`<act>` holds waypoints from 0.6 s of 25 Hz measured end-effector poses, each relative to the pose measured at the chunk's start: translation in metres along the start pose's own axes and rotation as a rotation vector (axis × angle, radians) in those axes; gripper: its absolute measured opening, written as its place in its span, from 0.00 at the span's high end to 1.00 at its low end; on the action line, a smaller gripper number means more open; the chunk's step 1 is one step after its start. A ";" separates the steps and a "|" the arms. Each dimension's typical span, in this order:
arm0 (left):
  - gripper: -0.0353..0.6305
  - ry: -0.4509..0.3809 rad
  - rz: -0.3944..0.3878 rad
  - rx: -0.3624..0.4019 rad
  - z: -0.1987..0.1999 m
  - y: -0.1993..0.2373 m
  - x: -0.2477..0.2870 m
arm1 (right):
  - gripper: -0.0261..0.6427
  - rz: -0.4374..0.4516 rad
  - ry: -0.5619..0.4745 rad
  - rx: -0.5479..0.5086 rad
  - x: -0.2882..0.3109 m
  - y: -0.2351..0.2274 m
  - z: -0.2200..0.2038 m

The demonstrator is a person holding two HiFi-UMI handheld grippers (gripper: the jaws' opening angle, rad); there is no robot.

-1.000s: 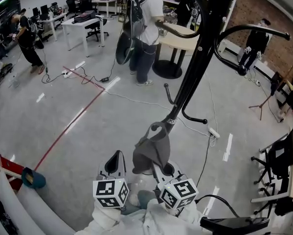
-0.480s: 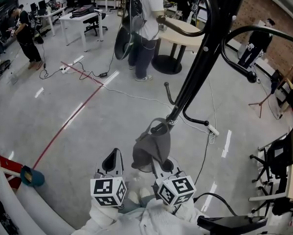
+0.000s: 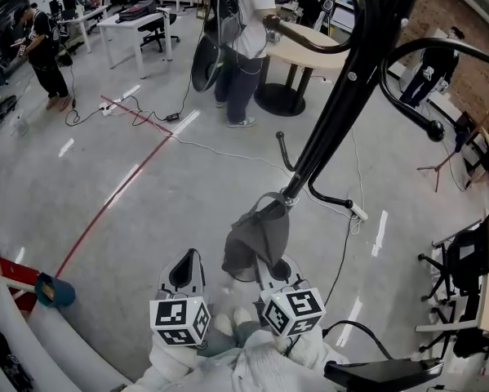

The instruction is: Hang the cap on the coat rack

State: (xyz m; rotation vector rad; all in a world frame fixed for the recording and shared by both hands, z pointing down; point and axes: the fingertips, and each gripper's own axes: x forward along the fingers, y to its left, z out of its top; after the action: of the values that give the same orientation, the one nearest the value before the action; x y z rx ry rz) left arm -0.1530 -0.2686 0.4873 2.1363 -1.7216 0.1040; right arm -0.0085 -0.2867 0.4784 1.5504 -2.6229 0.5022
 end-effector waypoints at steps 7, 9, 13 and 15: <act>0.97 0.018 0.007 -0.004 -0.007 0.001 0.001 | 0.93 -0.021 0.009 0.003 0.005 -0.010 -0.006; 0.97 0.021 0.006 -0.005 -0.008 0.001 0.002 | 0.93 -0.025 0.014 0.005 0.007 -0.012 -0.008; 0.97 0.022 0.004 -0.003 -0.011 -0.002 0.006 | 0.93 -0.027 0.026 0.006 0.013 -0.020 -0.018; 0.97 0.024 0.003 -0.003 -0.011 -0.003 0.006 | 0.93 -0.027 0.031 0.005 0.016 -0.023 -0.022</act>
State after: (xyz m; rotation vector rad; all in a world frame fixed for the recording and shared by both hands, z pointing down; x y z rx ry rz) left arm -0.1466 -0.2701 0.4990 2.1216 -1.7108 0.1267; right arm 0.0005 -0.3033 0.5084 1.5650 -2.5761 0.5266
